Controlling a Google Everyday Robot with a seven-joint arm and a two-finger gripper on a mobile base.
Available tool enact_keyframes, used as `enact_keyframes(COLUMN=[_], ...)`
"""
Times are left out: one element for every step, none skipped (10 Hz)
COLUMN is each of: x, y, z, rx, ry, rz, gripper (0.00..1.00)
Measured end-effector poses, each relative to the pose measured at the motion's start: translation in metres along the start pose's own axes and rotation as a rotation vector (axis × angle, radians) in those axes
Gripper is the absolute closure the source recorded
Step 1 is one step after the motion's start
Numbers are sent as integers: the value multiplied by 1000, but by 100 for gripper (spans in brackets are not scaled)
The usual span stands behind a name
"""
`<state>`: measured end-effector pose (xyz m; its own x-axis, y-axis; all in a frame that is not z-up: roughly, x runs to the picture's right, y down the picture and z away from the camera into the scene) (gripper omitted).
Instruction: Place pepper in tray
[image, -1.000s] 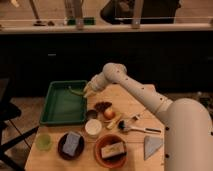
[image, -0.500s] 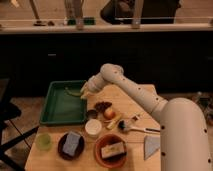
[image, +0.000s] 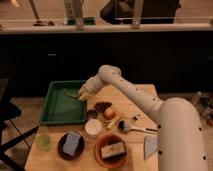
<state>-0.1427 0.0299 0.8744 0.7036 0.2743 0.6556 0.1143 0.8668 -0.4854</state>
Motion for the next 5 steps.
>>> enact_keyframes(x=[2, 3, 3, 2, 1], y=[1, 1, 2, 4, 4], z=[3, 4, 6, 9, 11], rx=[-3, -3, -6, -10, -13], ry=[-3, -5, -7, -10, -12], rz=[1, 3, 3, 1, -1], gripper=[100, 100, 100, 100, 100])
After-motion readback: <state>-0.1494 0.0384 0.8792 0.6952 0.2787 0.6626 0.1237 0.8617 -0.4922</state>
